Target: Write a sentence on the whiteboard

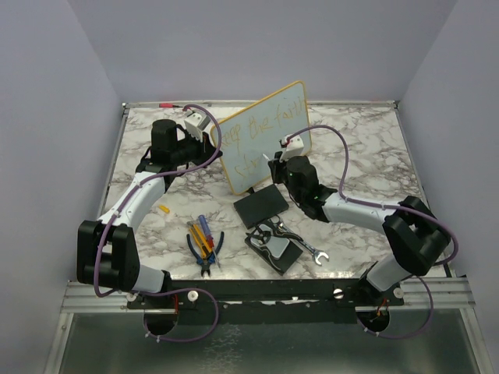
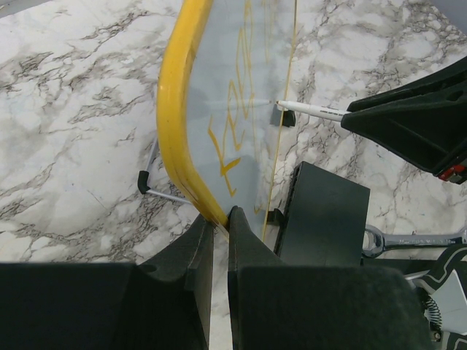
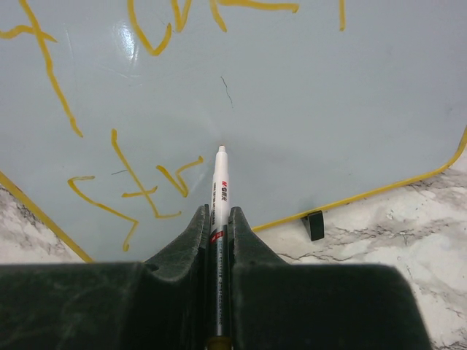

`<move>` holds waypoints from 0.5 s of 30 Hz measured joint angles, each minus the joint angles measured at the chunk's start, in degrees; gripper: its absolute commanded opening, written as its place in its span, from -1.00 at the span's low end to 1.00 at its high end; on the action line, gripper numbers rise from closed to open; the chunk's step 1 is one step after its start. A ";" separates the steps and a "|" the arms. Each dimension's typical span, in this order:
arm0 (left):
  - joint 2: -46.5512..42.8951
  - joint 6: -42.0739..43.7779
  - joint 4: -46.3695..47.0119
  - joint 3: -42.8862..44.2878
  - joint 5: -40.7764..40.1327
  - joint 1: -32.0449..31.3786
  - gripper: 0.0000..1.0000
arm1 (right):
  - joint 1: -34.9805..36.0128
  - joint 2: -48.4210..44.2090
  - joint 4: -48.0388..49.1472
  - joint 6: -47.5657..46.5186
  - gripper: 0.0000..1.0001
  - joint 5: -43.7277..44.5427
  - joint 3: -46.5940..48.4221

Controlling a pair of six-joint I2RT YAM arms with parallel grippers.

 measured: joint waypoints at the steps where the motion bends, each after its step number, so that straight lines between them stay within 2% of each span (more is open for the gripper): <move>1: 0.00 0.00 0.00 0.00 0.00 0.00 -1.00 | 0.00 0.09 0.00 -0.07 -0.99 -0.02 0.02; 15: 0.00 0.00 0.00 0.00 -0.15 0.02 -1.00 | -0.20 1.79 0.72 -1.90 -0.99 -2.62 0.57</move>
